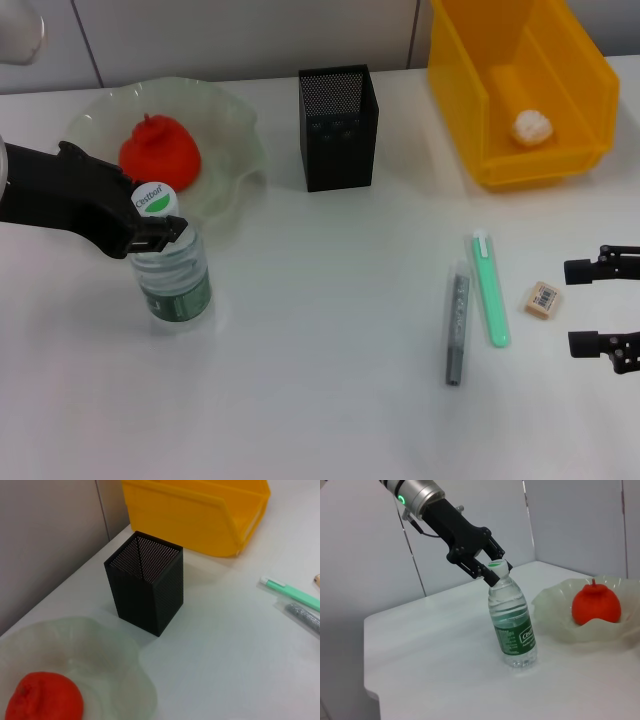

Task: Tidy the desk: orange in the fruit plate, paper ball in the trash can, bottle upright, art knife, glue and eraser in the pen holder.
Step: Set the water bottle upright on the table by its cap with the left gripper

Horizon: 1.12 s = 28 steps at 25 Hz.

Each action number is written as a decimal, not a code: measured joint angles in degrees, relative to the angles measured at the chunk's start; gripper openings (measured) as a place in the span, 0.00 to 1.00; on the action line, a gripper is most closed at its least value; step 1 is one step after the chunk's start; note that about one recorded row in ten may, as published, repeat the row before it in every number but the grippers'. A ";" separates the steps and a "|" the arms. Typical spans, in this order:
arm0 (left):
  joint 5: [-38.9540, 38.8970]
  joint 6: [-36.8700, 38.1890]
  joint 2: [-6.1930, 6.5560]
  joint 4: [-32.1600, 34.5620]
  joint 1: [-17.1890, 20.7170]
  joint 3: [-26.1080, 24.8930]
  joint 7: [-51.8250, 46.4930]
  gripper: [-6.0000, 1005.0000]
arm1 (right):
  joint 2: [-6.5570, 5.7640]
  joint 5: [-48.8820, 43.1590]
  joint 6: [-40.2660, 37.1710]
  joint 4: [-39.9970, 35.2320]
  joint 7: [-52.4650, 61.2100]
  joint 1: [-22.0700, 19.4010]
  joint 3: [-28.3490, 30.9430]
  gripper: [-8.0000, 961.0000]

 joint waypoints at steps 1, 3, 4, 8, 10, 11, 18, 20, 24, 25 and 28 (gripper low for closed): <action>0.00 0.00 0.00 0.00 0.00 0.00 0.00 0.50 | 0.00 0.00 0.07 0.03 0.00 0.01 -0.01 0.86; 0.00 0.04 0.00 -0.07 -0.01 -0.02 0.06 0.50 | 0.00 -0.01 0.12 0.05 0.00 0.01 -0.03 0.86; 0.00 0.04 0.00 -0.07 -0.01 -0.02 0.06 0.51 | 0.00 -0.01 0.17 0.08 0.00 0.01 -0.05 0.86; 0.00 0.22 0.00 -0.71 -0.47 -0.05 0.00 0.52 | 0.00 -0.12 0.24 0.09 0.00 0.02 -0.08 0.86; -0.03 0.58 0.00 -1.16 -0.79 -0.09 -0.18 0.52 | 0.00 -0.14 0.25 0.09 0.00 0.01 -0.09 0.86; -0.05 0.86 0.00 -1.56 -1.14 -0.26 -0.46 0.52 | 0.00 -0.14 0.27 0.09 0.00 -0.03 -0.09 0.86; -0.05 1.35 -0.08 -2.52 -1.81 -0.87 -1.97 0.54 | 0.00 -0.26 0.34 0.18 -0.23 -0.16 -0.09 0.86; -0.06 1.45 -0.09 -2.53 -1.82 -0.82 -1.97 0.55 | 0.00 -0.26 0.34 0.29 -0.44 -0.16 -0.08 0.86; -0.37 1.61 -0.09 -2.25 -1.80 -0.75 -1.86 0.58 | 0.00 -0.32 0.34 0.63 -0.77 -0.16 0.12 0.86; -0.45 1.63 -0.09 -2.05 -1.77 -0.76 -1.82 0.59 | 0.00 -0.35 0.34 0.67 -0.79 -0.16 0.14 0.86; -0.51 1.64 -0.09 -1.85 -1.70 -0.78 -1.80 0.64 | 0.00 -0.36 0.34 0.70 -0.79 -0.16 0.17 0.86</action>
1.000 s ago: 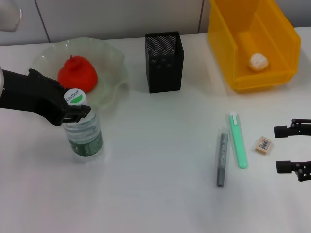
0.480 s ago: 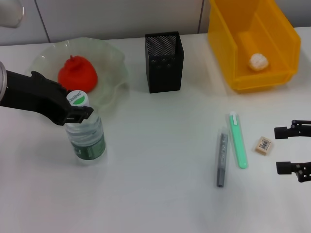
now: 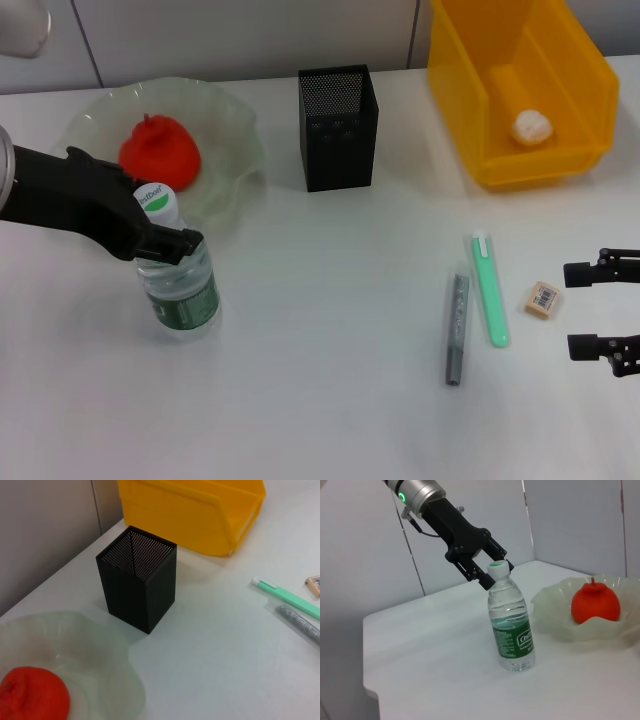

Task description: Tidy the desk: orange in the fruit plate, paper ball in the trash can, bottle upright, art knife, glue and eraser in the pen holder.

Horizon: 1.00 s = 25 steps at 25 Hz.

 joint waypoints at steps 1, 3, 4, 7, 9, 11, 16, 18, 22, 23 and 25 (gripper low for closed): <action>-0.06 0.01 0.00 0.21 0.07 -0.03 0.00 0.65 | 0.00 0.00 0.00 0.00 0.00 -0.02 0.00 0.86; -0.12 0.01 0.00 0.31 0.10 -0.06 -0.06 0.68 | 0.00 0.00 0.00 0.00 0.00 -0.07 0.05 0.86; -0.13 0.01 0.00 0.33 0.07 -0.08 -0.07 0.69 | 0.00 0.00 0.00 0.00 0.00 -0.10 0.05 0.86; -0.14 0.01 0.03 0.36 -0.01 -0.47 -0.05 0.73 | 0.00 0.00 -0.01 0.00 0.00 -0.11 0.04 0.86; -0.14 0.04 0.08 0.44 -0.01 -1.50 0.15 0.75 | 0.00 0.00 -0.01 0.00 0.00 -0.09 0.00 0.86; -0.14 0.04 0.08 0.44 -0.01 -1.50 0.15 0.78 | 0.00 0.02 -0.01 0.00 0.00 -0.09 0.00 0.86; -3.22 0.43 0.09 1.22 0.60 -7.96 3.06 0.80 | 0.00 0.28 -0.03 0.00 0.00 -0.05 0.15 0.86; -3.22 0.43 0.09 1.22 0.60 -7.96 3.06 0.80 | 0.00 0.30 -0.03 0.01 0.07 0.01 0.17 0.85; -18.99 2.06 0.10 3.41 3.79 -15.70 9.97 0.80 | -0.03 0.37 -0.22 -0.07 0.46 0.16 0.31 0.85; -18.99 2.06 0.10 3.41 3.79 -15.70 9.97 0.80 | -0.05 0.45 -0.27 -0.13 0.62 0.19 0.39 0.85; -18.99 2.06 0.10 3.41 3.79 -15.70 9.97 0.80 | -0.19 0.71 -0.42 -0.27 1.00 0.24 0.57 0.85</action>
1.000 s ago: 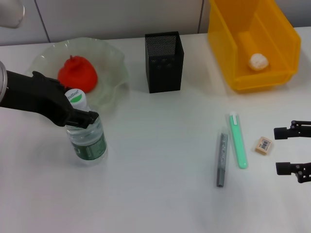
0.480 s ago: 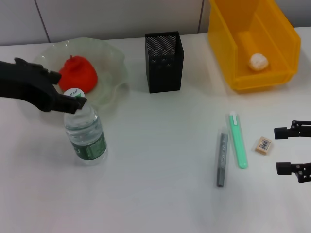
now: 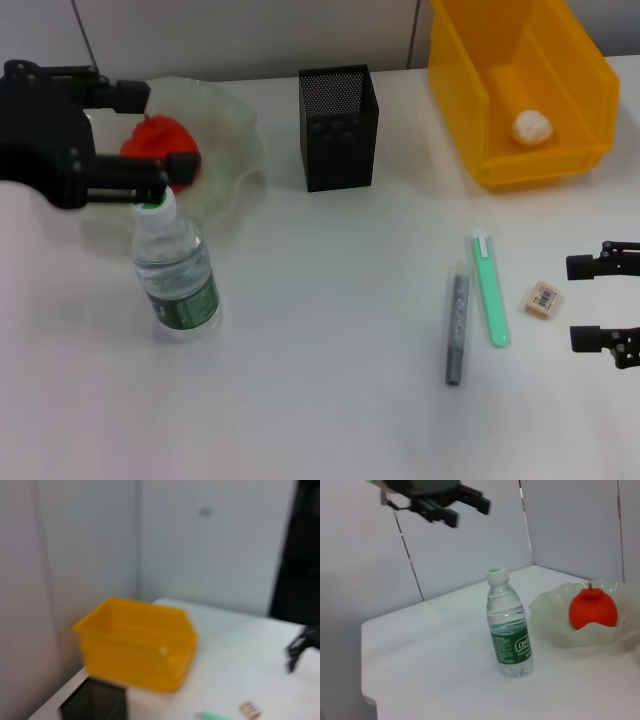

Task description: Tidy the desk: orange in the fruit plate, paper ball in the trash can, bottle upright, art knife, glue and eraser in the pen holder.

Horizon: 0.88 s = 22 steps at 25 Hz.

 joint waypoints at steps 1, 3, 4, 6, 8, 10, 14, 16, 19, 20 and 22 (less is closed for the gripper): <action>-10.23 1.30 0.02 1.99 4.09 -1.27 4.60 0.80 | -0.08 0.16 -0.02 -0.03 0.14 0.01 0.05 0.85; -15.06 2.06 0.04 2.22 6.91 -1.34 7.29 0.80 | -0.20 0.45 -0.11 -0.05 0.26 0.07 0.26 0.85; -15.06 2.06 0.04 2.22 6.91 -1.34 7.29 0.80 | -0.22 0.51 -0.14 -0.05 0.31 0.17 0.41 0.85; -15.06 2.06 0.04 2.22 6.91 -1.34 7.29 0.80 | -0.28 0.57 -0.19 -0.08 0.57 0.47 0.60 0.85; -19.16 2.51 -0.05 2.14 10.57 -1.12 11.08 0.80 | -0.29 0.63 -0.21 -0.14 0.92 0.84 0.64 0.85; -23.03 2.60 -0.27 -0.05 16.32 0.89 17.54 0.80 | -0.34 0.68 -0.24 -0.20 1.11 1.18 0.65 0.85; -23.20 2.59 -0.26 -2.06 17.48 2.43 18.95 0.80 | -0.50 1.72 -0.55 -0.26 1.58 1.70 0.55 0.85; -23.20 2.59 -0.26 -2.06 17.48 2.43 18.95 0.80 | -0.58 1.85 -0.77 -0.28 1.65 1.81 0.55 0.85; -22.80 1.79 -0.27 -15.16 17.95 4.80 25.56 0.80 | -0.86 1.92 -1.54 -0.35 2.05 1.96 0.60 0.85; -22.80 1.79 -0.27 -15.16 17.95 4.80 25.56 0.80 | -0.86 1.92 -1.54 -0.35 2.05 1.96 0.60 0.85; -22.75 1.19 -0.27 -18.41 17.82 4.86 27.46 0.80 | -0.90 1.94 -1.64 -0.36 2.50 2.00 0.52 0.85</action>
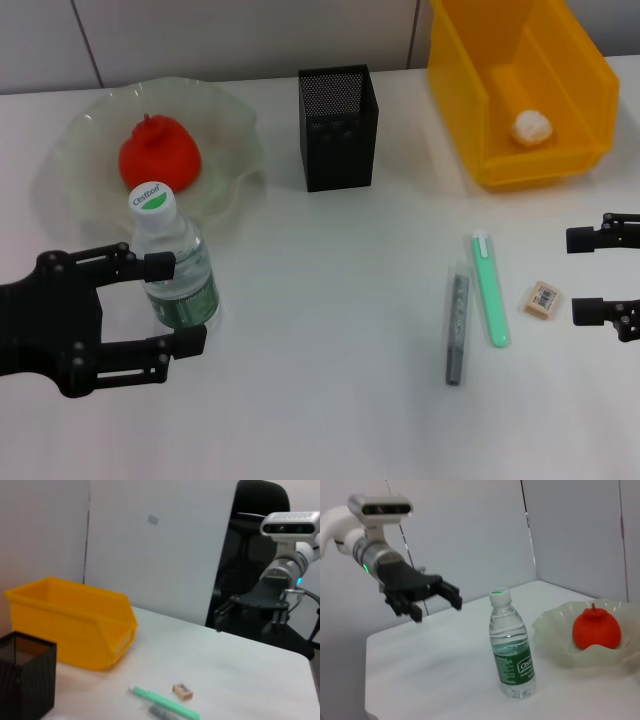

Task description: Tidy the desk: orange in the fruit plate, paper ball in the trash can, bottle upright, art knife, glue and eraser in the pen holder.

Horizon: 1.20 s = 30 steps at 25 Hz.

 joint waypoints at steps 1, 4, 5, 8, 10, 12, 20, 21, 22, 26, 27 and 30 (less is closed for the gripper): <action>0.28 -1.54 0.00 -4.71 -0.09 0.45 3.50 0.80 | 0.00 0.00 -0.01 -0.02 0.11 0.03 -0.04 0.85; 0.46 -2.32 0.09 -9.84 -0.75 1.12 6.69 0.80 | 0.12 0.01 0.19 -0.09 0.21 0.18 -0.16 0.85; 0.56 -2.47 0.15 -13.94 -1.63 1.26 8.96 0.80 | 0.18 0.01 0.32 -0.09 0.22 0.26 -0.13 0.85; 0.61 -2.80 0.12 -17.99 -2.17 1.29 11.49 0.80 | 0.60 0.04 0.56 -0.61 0.21 0.55 0.05 0.85; 0.61 -2.99 0.09 -19.62 -2.23 1.32 12.65 0.80 | 1.34 0.08 0.94 -2.07 0.07 0.58 0.04 0.85; 0.61 -3.00 0.09 -20.33 -2.24 1.34 13.11 0.80 | 3.19 -0.01 1.24 -6.54 0.08 0.36 -0.44 0.85; 0.61 -3.23 0.09 -22.64 -2.25 1.33 14.61 0.80 | 5.32 -1.25 1.37 -18.71 6.18 0.76 -4.59 0.84; 0.61 -3.27 0.08 -23.08 -2.28 1.32 15.00 0.80 | 5.11 -1.25 1.39 -20.07 7.97 1.09 -5.85 0.84; 0.60 -3.29 0.08 -23.35 -2.29 1.31 15.26 0.80 | 4.53 -1.37 1.39 -22.83 11.30 1.88 -8.50 0.84; 0.60 -3.33 0.09 -23.56 -2.31 1.31 15.51 0.80 | 3.53 -2.50 1.39 -26.58 16.13 3.74 -12.41 0.84; 0.59 -3.45 0.08 -23.86 -2.27 1.30 16.24 0.80 | 3.04 -3.91 1.39 -28.63 18.97 5.18 -14.36 0.84; 0.58 -3.49 0.09 -24.14 -2.23 1.30 16.52 0.80 | 2.79 -6.02 1.35 -30.03 22.26 7.34 -15.99 0.84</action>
